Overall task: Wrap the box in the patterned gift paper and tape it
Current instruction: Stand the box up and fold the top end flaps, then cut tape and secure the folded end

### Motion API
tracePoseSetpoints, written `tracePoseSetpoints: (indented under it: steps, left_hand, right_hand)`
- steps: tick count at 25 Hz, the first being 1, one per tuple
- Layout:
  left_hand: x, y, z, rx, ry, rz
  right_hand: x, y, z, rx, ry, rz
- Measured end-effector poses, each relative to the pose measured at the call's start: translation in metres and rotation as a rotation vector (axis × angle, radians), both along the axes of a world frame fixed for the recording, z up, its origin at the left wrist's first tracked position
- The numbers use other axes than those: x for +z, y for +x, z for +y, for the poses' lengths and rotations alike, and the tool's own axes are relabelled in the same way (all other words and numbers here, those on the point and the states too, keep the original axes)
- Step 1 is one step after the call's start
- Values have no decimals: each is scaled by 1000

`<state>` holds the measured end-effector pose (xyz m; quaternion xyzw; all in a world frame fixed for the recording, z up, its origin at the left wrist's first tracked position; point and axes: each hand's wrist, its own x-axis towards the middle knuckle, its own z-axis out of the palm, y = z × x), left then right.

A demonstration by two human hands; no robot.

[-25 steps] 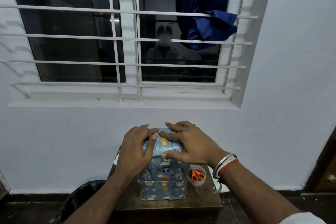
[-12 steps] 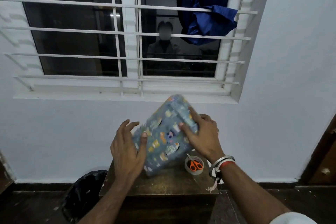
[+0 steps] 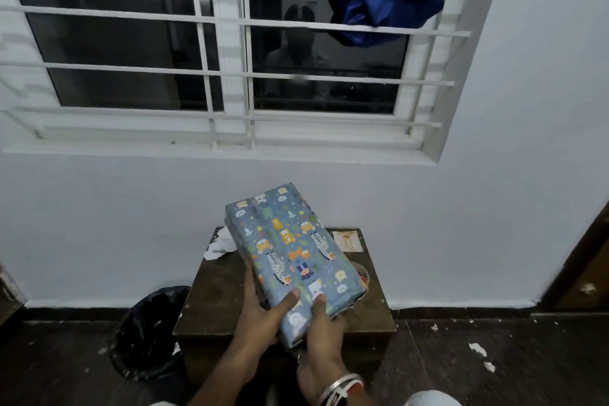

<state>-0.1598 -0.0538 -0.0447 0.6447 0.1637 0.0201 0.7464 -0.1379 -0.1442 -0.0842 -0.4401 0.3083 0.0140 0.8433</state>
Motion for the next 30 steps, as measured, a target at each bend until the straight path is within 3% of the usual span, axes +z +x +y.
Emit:
tracePoseSetpoints:
  steps: [5,11,15,19,21,25,30]
  left_hand:
    - [-9,24,29,-65,59,58]
    - [-17,54,51,-122,204,81]
    - [-26,68,66,-123,430,123]
    - [-26,70,69,-135,573,141]
    - [-26,73,71,-158,589,134]
    - [-26,79,68,-144,684,132]
    - [-33,81,55,-7,905,-103]
  right_hand:
    - [-4,4,2,190,125,102]
    - [20,-8,-12,507,-46,132]
    - [29,-3,-55,747,-571,58]
    - [13,32,-110,409,-1369,-172]
    - [4,57,-122,373,-1517,-249]
    - [-19,103,-126,642,-1718,-294]
    - [-17,113,-123,740,-2005,-196]
